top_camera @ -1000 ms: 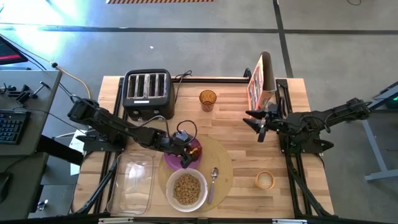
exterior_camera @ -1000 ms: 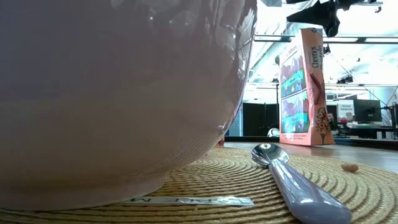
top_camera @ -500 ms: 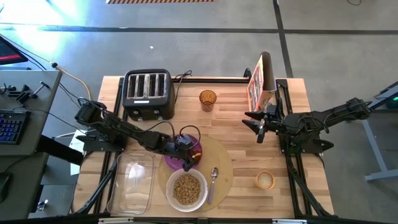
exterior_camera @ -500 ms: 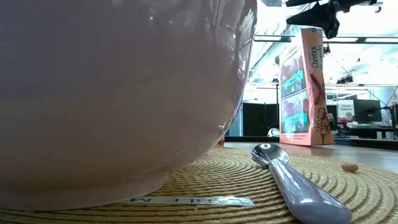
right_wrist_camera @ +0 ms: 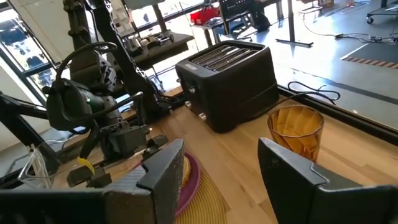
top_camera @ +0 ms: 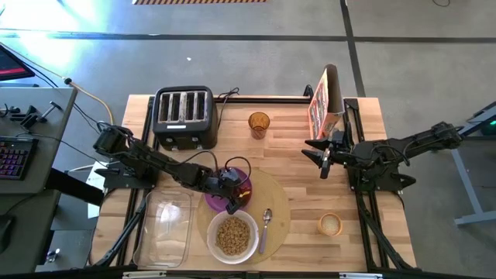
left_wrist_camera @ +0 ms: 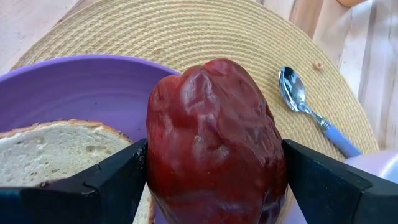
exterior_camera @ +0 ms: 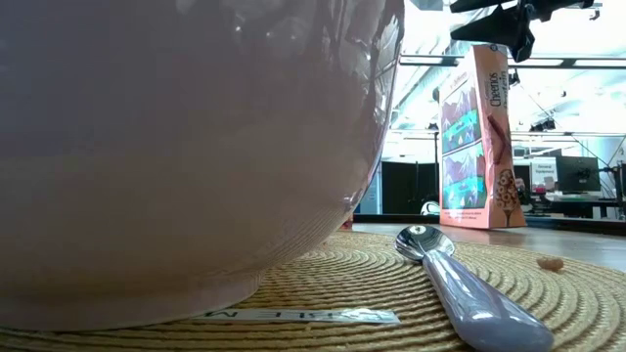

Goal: Arrange a breakfast setting
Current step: Put the apple from the transparent bin onto the purple plate, then return to home position

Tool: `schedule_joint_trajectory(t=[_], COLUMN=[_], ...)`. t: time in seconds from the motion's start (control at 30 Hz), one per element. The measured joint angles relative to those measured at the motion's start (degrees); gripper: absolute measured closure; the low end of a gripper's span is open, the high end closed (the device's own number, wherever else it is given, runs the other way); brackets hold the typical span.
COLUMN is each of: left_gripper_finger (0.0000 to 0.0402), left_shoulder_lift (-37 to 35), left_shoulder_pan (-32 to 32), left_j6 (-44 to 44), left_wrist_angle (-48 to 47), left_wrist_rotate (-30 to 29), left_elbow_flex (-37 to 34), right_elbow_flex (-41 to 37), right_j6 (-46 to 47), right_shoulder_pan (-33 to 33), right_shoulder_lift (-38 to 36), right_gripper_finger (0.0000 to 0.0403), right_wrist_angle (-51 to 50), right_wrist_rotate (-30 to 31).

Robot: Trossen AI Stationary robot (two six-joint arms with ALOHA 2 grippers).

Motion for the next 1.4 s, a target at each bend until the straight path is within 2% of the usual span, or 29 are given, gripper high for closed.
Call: schedule_joint_trajectory(t=[0.37, 0.77, 1.03, 1.4], left_gripper_finger=[0.0038, 0.0034, 0.0034, 0.0034], left_shoulder_lift=[0.0, -0.7, -5.9, -18.8], left_shoulder_pan=[2.7, 4.5, 4.9, 4.9], left_j6=[1.1, 0.6, 1.3, 11.1], left_wrist_angle=[-2.1, -1.4, -2.8, -6.2], left_wrist_rotate=[3.7, 5.4, 6.7, 6.7], left_elbow_flex=[0.0, 0.0, 0.0, 0.0], right_elbow_flex=[0.0, 0.0, 0.0, 0.0], right_j6=[0.0, 0.0, 0.0, 2.6], right_shoulder_pan=[0.0, 0.0, 0.0, 0.0], right_shoulder_lift=[0.0, 0.0, -0.2, -5.3], right_gripper_finger=[0.0214, 0.0214, 0.0214, 0.0214], right_wrist_angle=[0.0, -0.5, -0.5, -1.4], right_wrist_rotate=[-0.4, -2.1, -2.1, -3.5])
